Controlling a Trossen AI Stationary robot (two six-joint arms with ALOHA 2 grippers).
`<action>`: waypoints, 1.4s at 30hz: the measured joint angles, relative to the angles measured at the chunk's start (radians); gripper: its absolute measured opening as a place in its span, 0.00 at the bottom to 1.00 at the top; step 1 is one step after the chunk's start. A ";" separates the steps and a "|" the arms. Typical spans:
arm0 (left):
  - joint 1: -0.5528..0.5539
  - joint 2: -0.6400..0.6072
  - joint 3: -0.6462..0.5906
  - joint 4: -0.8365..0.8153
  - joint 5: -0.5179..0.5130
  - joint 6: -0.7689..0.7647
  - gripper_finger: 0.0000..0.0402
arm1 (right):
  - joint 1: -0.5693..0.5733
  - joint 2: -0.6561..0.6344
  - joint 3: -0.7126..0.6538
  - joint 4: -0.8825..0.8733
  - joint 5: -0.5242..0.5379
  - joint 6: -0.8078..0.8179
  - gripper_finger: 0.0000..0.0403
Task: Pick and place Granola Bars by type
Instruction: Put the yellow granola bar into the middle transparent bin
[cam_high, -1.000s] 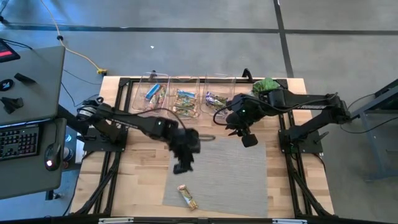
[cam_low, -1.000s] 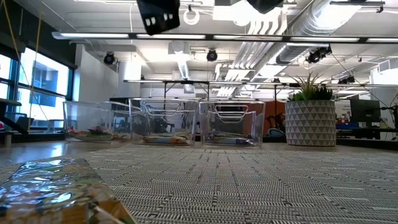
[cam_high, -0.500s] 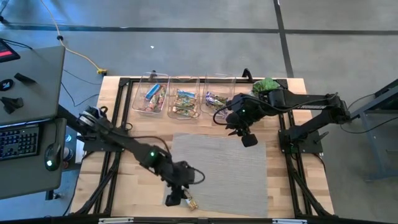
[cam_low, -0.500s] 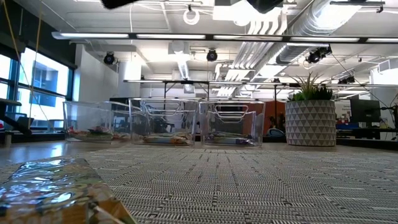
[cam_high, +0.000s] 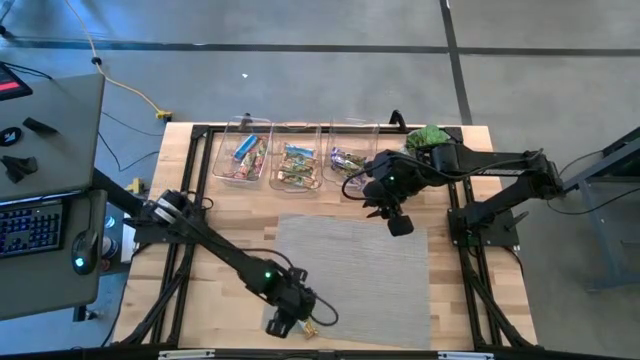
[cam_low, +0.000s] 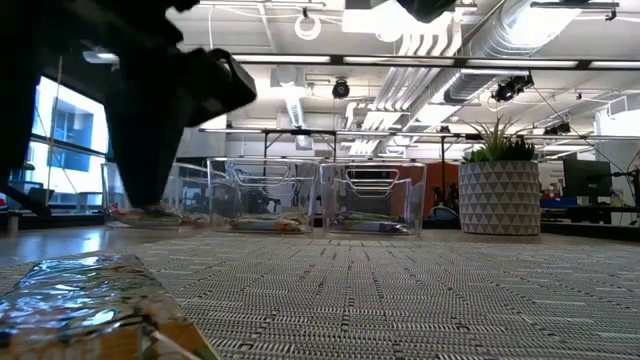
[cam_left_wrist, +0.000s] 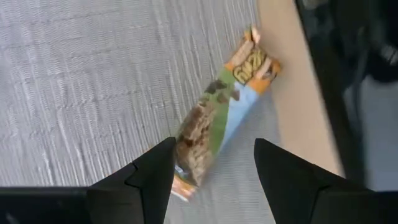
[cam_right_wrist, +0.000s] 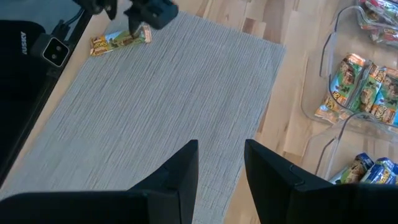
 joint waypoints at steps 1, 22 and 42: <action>-0.001 0.013 0.000 0.003 -0.007 0.043 0.52 | 0.000 0.000 0.000 0.000 0.000 0.009 0.28; -0.025 0.096 -0.001 0.065 -0.083 0.213 0.52 | 0.000 0.000 0.000 -0.005 0.000 0.041 0.28; -0.022 0.070 0.036 0.007 -0.271 0.180 0.28 | 0.000 0.000 0.000 -0.004 0.000 0.042 0.28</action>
